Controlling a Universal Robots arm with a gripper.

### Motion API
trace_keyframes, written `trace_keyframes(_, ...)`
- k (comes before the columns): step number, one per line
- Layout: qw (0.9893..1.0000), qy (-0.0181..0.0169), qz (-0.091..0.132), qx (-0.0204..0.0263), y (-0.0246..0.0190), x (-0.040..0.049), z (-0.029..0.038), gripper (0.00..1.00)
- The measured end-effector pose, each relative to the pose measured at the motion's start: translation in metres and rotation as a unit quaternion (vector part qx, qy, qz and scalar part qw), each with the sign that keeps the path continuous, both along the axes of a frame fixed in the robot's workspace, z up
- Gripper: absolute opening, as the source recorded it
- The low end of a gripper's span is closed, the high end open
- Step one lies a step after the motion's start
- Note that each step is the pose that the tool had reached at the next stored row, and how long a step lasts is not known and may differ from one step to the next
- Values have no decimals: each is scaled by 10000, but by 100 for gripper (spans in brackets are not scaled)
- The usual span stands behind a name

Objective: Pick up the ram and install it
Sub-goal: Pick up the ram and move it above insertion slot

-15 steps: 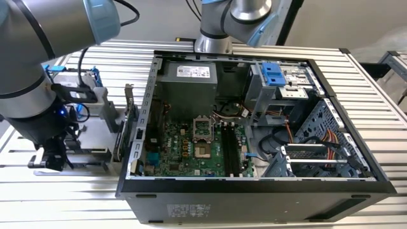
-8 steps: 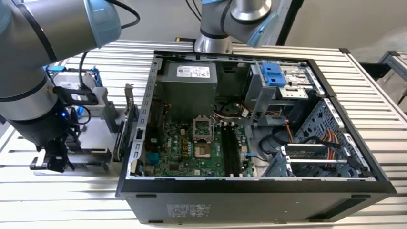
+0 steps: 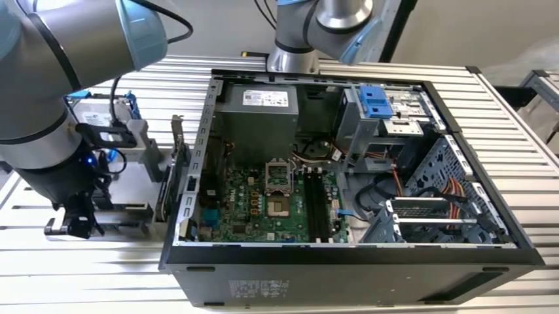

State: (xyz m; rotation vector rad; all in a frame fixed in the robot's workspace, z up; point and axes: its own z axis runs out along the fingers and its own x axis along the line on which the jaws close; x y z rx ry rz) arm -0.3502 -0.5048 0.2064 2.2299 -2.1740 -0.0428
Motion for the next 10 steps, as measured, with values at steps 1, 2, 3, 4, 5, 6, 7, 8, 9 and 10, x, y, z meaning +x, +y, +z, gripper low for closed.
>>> trace_keyframes(1, 10000, 0, 0, 0, 0, 0, -8, 100)
trace_keyframes(2, 10000, 0, 0, 0, 0, 0, -16, 100)
trace_keyframes(3, 10000, 0, 0, 0, 0, 0, -24, 100)
trace_keyframes(4, 10000, 0, 0, 0, 0, 0, -31, 100)
trace_keyframes(5, 10000, 0, 0, 0, 0, 0, -39, 100)
trace_keyframes(6, 10000, 0, 0, 0, 0, 0, -46, 100)
trace_keyframes(7, 10000, 0, 0, 0, 0, 0, -53, 100)
trace_keyframes(8, 10000, 0, 0, 0, 0, 0, -61, 100)
trace_keyframes(9, 10000, 0, 0, 0, 0, 0, -68, 100)
trace_keyframes(10, 10000, 0, -1, 0, 0, 0, -74, 100)
